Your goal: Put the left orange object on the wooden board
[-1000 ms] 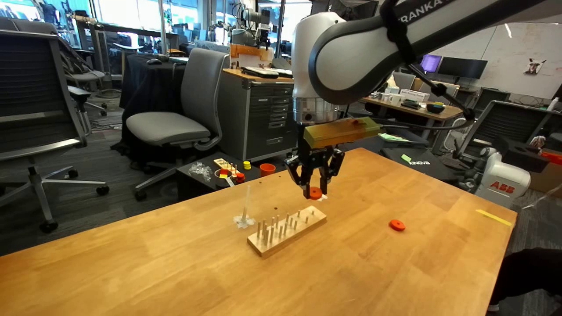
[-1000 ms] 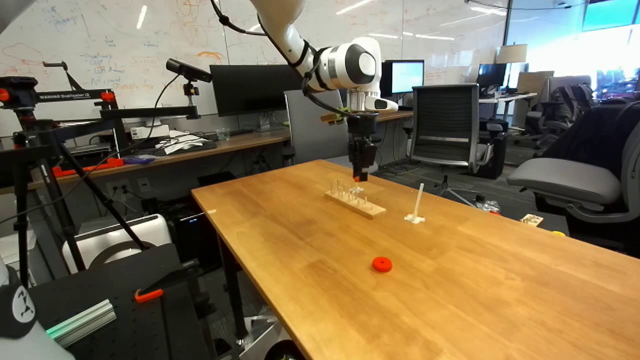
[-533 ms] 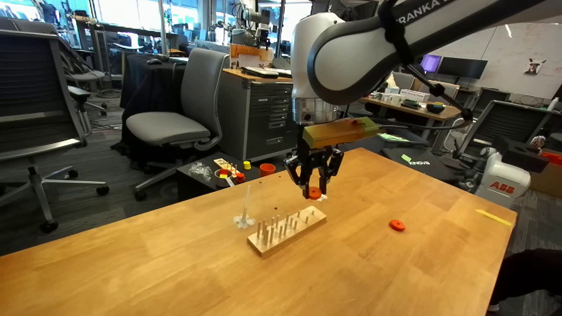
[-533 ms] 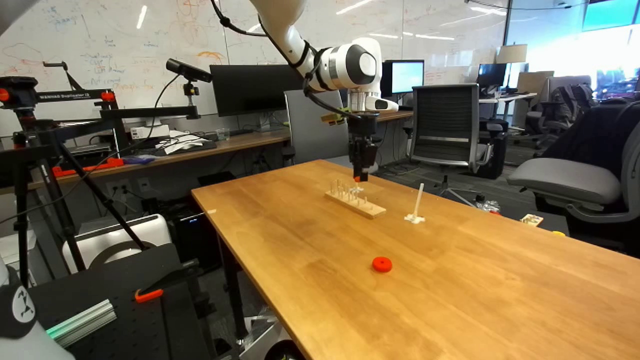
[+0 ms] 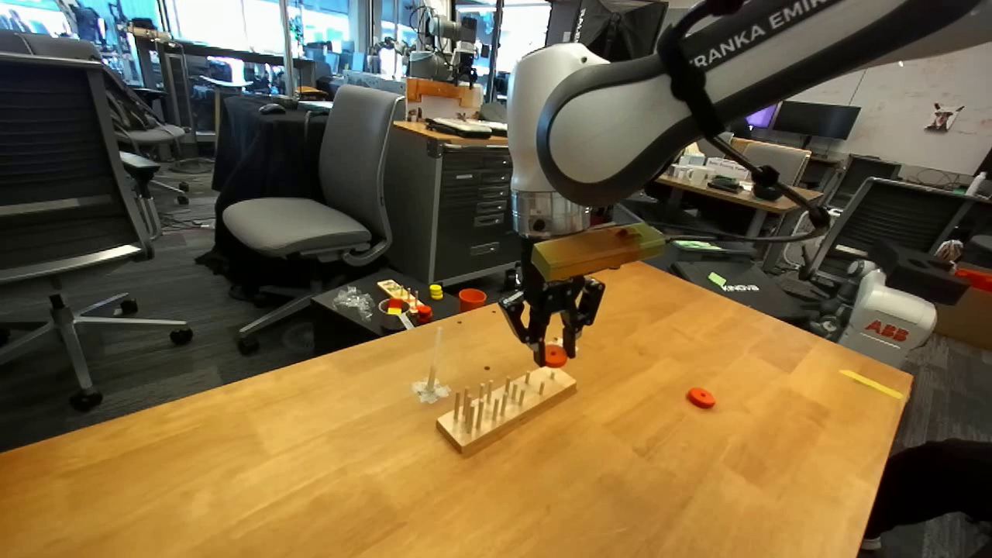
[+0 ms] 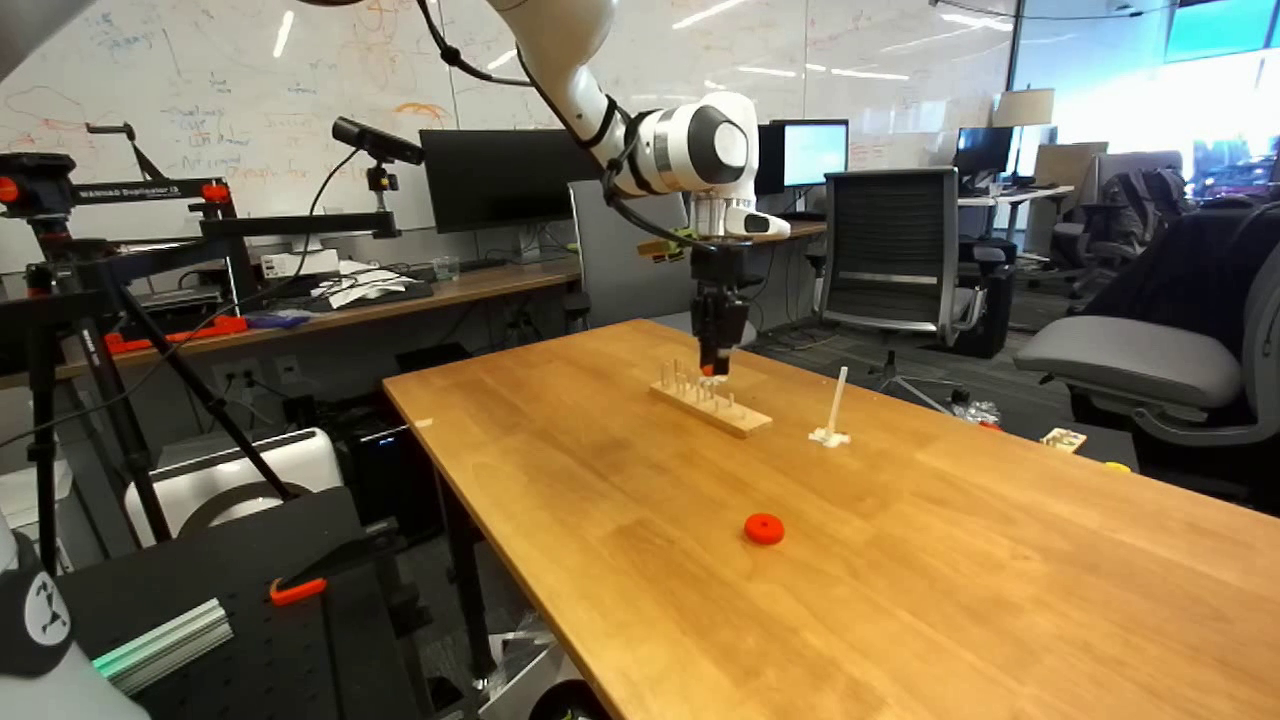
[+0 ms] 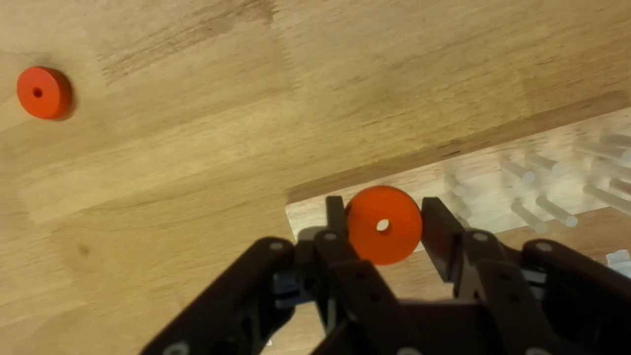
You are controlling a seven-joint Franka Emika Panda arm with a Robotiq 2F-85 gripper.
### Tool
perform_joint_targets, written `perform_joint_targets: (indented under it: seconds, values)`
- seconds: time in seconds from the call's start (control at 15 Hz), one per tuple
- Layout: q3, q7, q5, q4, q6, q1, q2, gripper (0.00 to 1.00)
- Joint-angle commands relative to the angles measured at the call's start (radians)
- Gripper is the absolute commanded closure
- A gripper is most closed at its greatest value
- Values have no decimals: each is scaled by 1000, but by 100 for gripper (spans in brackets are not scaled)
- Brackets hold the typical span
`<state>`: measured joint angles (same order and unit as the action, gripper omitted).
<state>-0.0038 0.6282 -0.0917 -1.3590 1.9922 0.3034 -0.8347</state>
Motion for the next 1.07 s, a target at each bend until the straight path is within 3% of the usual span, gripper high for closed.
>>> perform_joint_targets:
  seconds: [0.0, 1.0]
  values:
    - [-7, 1, 3, 15, 12, 10, -17, 83]
    - [3, -16, 20, 32, 75, 3, -67, 83]
